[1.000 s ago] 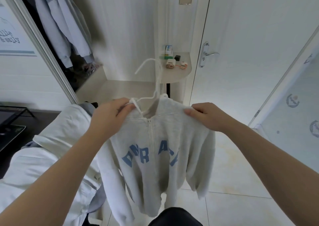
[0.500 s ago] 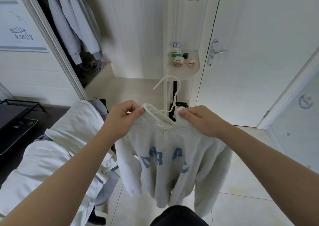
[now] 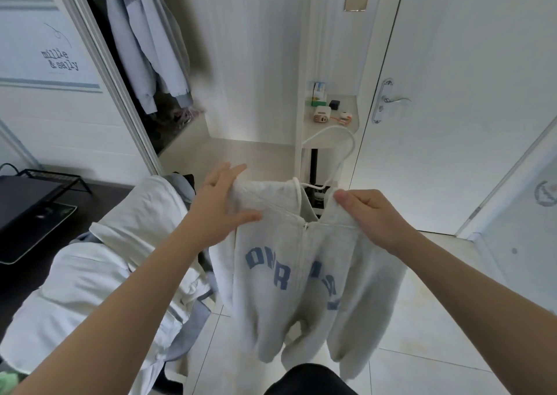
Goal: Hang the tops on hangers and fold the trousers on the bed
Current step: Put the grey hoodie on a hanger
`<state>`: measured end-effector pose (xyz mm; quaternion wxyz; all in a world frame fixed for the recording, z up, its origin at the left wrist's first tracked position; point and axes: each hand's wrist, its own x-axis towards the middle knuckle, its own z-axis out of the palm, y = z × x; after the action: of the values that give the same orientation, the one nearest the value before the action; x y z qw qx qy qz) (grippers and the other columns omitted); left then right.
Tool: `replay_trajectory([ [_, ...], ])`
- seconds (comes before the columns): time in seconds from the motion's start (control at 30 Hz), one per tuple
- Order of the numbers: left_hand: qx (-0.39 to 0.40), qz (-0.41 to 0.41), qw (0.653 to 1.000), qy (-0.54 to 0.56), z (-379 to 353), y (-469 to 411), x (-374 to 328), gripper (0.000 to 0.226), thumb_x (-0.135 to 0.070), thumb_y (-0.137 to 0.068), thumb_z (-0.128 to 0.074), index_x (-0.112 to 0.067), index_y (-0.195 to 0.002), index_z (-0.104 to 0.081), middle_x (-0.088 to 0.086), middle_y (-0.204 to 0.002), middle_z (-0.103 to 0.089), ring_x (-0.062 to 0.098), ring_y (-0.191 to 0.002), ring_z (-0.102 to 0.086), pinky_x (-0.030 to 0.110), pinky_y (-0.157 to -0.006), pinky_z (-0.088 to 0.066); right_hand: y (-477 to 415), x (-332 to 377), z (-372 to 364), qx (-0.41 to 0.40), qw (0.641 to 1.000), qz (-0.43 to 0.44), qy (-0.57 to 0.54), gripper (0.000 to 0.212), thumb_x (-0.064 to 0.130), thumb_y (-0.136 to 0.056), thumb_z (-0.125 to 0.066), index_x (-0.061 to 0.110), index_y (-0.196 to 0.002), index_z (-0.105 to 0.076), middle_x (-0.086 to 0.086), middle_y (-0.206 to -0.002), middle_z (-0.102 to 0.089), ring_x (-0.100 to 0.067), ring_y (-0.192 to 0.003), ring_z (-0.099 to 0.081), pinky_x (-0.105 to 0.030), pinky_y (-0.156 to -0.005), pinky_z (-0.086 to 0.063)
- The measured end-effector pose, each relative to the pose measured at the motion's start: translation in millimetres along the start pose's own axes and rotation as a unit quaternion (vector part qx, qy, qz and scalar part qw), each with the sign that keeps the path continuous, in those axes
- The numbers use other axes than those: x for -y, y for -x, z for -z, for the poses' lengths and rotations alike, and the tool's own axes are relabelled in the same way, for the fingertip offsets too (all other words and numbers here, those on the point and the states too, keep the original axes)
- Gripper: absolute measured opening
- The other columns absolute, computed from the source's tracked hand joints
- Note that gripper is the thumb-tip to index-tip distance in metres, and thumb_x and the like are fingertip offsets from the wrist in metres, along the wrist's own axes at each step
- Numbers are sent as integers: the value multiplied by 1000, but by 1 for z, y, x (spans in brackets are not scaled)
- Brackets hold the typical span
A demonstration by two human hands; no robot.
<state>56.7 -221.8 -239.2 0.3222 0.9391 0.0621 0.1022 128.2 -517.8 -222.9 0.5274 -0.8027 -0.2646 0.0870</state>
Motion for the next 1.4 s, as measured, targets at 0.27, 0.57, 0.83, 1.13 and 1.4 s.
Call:
replay_trajectory([
  [0.27, -136, -55, 988, -58, 26, 6, 32, 10, -13, -102, -57, -12, -98, -66, -1, -72, -63, 29, -71, -59, 23, -60, -35, -1, -2, 7, 20, 999, -9, -24, 58, 50, -93, -50, 3, -61, -37, -4, -62, -36, -16, -58, -35, -23, -54, -31],
  [0.57, -232, -31, 972, -15, 54, 11, 34, 24, -23, -95, -68, -5, -80, -60, 9, -69, -61, 22, -65, -54, 24, -59, -38, -11, 8, 20, 55, 998, -15, 14, 59, 55, -92, -47, 3, -64, -40, -4, -63, -40, -17, -59, -40, -28, -60, -35],
  [0.83, -126, -16, 991, 32, 45, -2, 21, 45, -38, -104, -45, -6, -80, -63, 10, -74, -61, 24, -74, -55, 38, -69, -37, -9, 11, 4, 49, 999, 15, -17, 63, 56, -97, -54, 10, -59, -37, -6, -62, -35, -20, -59, -34, -30, -59, -30],
  [1.13, -2, -160, 984, -74, 21, 0, 7, 32, -54, -97, -41, -41, -68, -36, -10, -69, -46, 5, -70, -48, 24, -64, -31, -17, 21, 1, 58, 998, 21, 12, 51, 42, -101, -51, 15, -59, -38, -5, -60, -33, -19, -56, -32, -28, -56, -28],
  [1.4, -148, -177, 973, -18, 14, -14, 4, 18, -30, -97, -58, -35, -80, -56, -22, -72, -54, -5, -80, -51, 8, -76, -35, -31, 33, 13, 83, 994, 17, 64, 47, 41, -102, -51, 16, -63, -39, 6, -58, -35, -9, -52, -33, -16, -51, -29],
])
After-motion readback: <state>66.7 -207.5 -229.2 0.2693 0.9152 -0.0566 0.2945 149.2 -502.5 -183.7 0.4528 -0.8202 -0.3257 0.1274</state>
